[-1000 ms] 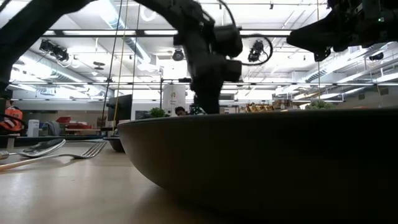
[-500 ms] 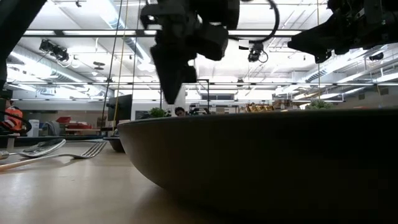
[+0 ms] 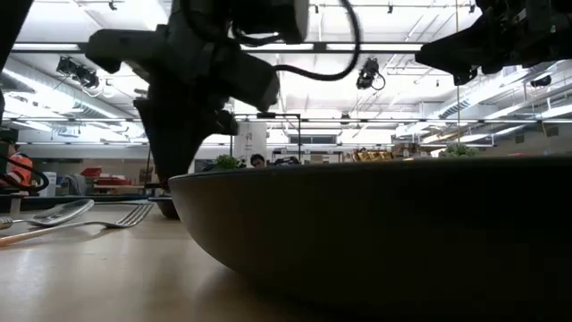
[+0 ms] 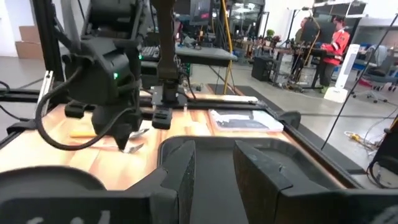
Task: Pick and place plate/cup/fork/spoon on tray
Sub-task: Put the black plate on the black serving tray, then put the orange fork on the black serving tray to the left of the black plate
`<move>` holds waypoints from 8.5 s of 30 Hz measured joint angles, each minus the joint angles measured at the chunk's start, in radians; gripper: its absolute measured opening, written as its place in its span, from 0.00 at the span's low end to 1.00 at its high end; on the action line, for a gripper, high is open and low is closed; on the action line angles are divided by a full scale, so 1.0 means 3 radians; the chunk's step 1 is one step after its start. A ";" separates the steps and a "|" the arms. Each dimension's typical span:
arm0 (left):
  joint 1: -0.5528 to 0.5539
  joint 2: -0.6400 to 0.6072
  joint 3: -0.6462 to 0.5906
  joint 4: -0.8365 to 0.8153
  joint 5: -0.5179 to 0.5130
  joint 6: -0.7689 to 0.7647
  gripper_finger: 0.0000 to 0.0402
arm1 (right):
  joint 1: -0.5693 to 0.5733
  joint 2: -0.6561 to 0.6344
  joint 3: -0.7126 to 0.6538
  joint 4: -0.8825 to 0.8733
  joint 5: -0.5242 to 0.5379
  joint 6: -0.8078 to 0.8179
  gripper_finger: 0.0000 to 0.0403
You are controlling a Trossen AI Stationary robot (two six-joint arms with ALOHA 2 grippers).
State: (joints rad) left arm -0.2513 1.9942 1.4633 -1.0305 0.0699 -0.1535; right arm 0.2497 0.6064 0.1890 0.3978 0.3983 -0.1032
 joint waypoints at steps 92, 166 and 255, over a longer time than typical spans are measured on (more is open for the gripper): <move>0.1812 0.0055 0.0717 0.0500 -0.0060 -0.0550 0.03 | -0.0005 0.0139 0.0000 0.0219 -0.0026 -0.0071 0.29; -0.0100 0.0091 0.0717 -0.0715 -0.1238 -0.1883 0.32 | 0.0086 0.0139 0.0000 0.0018 0.0004 -0.0418 0.29; -0.0750 -0.0865 -0.1709 0.1420 -0.0440 -0.4779 0.05 | 0.0038 0.0158 0.0001 0.0287 -0.0030 -0.0628 0.29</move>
State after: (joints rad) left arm -0.4761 1.7348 0.9506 -0.6046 -0.0620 -1.5873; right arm 0.2611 0.6537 0.1894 0.4839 0.3893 -0.2916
